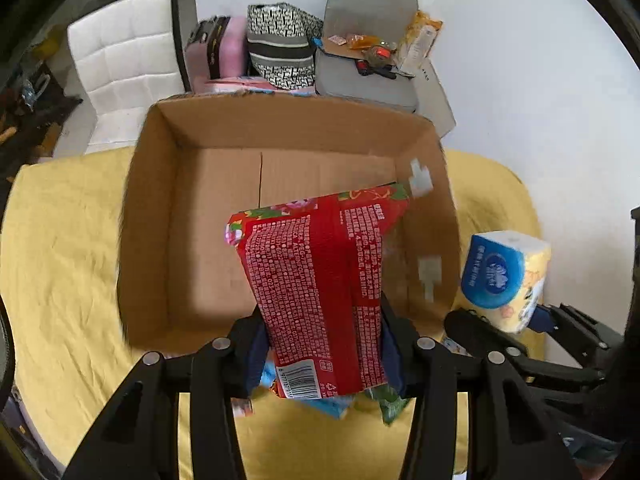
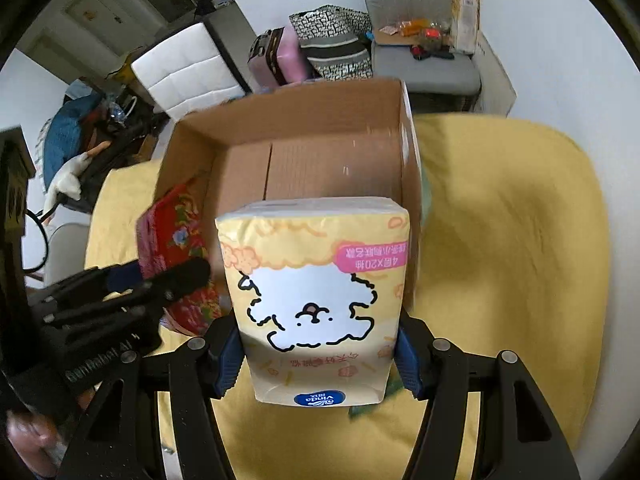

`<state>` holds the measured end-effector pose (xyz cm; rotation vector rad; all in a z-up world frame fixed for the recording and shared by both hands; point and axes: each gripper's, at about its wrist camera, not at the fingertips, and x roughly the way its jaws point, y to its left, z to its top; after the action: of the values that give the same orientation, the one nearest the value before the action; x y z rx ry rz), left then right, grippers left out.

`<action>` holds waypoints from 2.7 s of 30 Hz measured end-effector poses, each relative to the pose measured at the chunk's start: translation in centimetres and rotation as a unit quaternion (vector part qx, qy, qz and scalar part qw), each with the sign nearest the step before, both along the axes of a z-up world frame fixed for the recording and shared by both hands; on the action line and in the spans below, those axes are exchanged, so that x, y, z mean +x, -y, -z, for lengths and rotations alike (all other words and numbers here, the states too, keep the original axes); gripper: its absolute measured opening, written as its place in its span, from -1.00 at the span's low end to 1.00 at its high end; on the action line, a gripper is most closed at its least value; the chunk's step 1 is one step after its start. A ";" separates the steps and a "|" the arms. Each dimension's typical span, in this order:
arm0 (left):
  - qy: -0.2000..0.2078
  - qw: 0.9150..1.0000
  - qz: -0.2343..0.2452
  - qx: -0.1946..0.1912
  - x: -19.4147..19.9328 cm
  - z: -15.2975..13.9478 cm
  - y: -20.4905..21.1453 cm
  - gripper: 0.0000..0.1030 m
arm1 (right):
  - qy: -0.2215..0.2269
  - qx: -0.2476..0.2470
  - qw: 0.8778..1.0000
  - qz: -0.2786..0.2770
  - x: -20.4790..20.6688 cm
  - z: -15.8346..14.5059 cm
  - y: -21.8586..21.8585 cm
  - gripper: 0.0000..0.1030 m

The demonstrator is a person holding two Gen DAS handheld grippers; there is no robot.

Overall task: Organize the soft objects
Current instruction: 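Carry both packs into the box and open both tools, then withdraw both tools from the box toward the remaining items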

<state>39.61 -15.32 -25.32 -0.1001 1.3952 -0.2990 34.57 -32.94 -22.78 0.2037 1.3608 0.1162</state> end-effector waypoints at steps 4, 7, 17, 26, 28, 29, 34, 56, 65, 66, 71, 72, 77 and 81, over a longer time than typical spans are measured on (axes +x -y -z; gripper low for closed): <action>-0.029 1.000 0.006 0.004 5.0 3.1 -0.2 -0.14 | -0.014 -0.018 1.000 0.006 5.9 3.4 -0.4 0.26; -0.059 0.998 0.009 0.001 8.5 5.8 -0.1 -0.14 | -0.031 -0.029 0.999 0.004 9.0 6.6 -1.3 0.26; -0.104 0.994 0.037 -0.011 13.9 11.2 1.2 -0.13 | -0.066 -0.053 0.996 -0.017 14.6 13.4 -2.2 0.26; -0.113 0.993 0.022 0.013 14.4 12.4 1.8 -0.11 | -0.078 -0.046 0.996 -0.016 16.2 15.4 -2.1 0.36; -0.104 0.994 0.018 0.020 14.1 12.1 1.7 -0.10 | -0.076 -0.054 0.995 -0.017 16.0 15.1 -2.2 0.36; -0.103 0.994 0.017 0.024 13.9 11.9 1.6 -0.10 | -0.074 -0.057 0.995 -0.018 15.7 14.8 -2.3 0.37; -0.074 0.996 0.008 0.050 12.7 10.4 0.8 0.02 | -0.073 -0.069 0.995 -0.014 14.6 13.5 -2.3 0.47; 0.065 0.992 -0.040 0.096 1.8 0.2 -3.1 0.94 | 0.011 -0.103 0.994 0.015 4.6 4.9 -4.5 1.00; 0.113 0.988 -0.037 0.103 -3.1 -4.8 -3.2 0.98 | 0.051 -0.102 0.993 0.029 -0.3 -0.2 -4.9 1.00; 0.117 0.987 -0.039 0.103 -3.6 -5.3 -3.3 0.98 | 0.055 -0.101 0.993 0.030 -0.8 -0.7 -5.0 1.00; 0.135 0.985 -0.049 0.096 -5.9 -7.5 -3.8 0.98 | 0.077 -0.099 0.991 0.035 -3.4 -3.5 -5.4 1.00; 0.137 0.985 -0.050 0.095 -6.2 -7.7 -3.9 0.98 | 0.078 -0.097 0.992 0.036 -3.9 -3.9 -5.4 1.00; 0.129 0.985 -0.065 0.099 -8.3 -7.7 -4.7 0.98 | 0.071 -0.083 0.993 0.043 -6.0 -4.4 -4.7 1.00; 0.103 0.986 -0.078 0.103 -10.7 -5.5 -5.7 0.98 | 0.041 -0.084 0.994 0.050 -7.4 -1.8 -3.1 1.00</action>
<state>28.96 -9.64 -19.80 -0.0061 1.1969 -0.0318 27.15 -29.80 -20.93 0.1246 1.2683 -0.0735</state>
